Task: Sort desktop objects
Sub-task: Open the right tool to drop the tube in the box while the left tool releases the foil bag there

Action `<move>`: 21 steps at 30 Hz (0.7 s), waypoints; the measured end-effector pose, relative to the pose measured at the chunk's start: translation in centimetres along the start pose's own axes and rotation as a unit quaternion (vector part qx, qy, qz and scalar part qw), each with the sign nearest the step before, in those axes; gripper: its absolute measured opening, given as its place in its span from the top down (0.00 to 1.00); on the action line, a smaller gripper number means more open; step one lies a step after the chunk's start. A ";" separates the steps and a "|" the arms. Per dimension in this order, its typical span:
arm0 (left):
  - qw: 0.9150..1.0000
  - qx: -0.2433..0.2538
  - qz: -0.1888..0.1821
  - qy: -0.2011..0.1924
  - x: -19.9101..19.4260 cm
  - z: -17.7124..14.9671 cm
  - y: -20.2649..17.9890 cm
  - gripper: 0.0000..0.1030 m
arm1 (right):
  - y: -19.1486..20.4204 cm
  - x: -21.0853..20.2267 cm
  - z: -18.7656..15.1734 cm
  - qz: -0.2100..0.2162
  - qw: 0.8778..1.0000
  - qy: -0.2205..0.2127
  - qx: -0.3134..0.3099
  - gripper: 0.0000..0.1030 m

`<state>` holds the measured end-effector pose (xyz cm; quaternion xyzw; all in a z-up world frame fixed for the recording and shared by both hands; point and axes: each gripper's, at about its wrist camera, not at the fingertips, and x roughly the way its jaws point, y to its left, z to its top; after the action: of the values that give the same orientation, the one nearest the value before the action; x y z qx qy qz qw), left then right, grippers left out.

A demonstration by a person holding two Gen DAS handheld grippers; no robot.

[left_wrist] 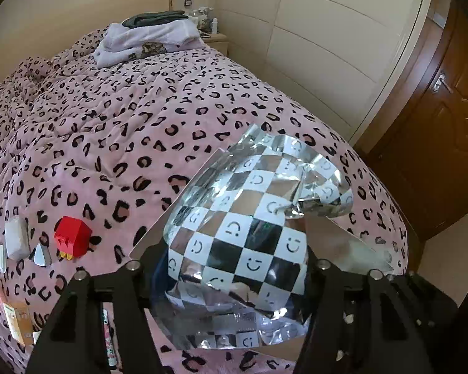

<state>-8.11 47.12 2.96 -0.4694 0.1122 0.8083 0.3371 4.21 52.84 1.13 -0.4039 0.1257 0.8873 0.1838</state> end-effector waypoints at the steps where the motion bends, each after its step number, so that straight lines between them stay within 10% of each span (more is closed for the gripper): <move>1: 1.000 -0.001 0.000 0.000 -0.1 -0.1 0.0 0.34 | -0.1 -0.1 0.1 0.000 1.000 0.000 0.003 0.65; 21: 0.999 -0.019 -0.051 0.000 -2.6 -1.8 0.9 0.24 | -0.8 -0.9 0.0 0.007 1.000 0.010 0.016 0.59</move>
<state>-6.61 44.39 4.10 -0.4807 0.0723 0.7924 0.3686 5.15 53.38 1.75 -0.4088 0.1441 0.8825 0.1824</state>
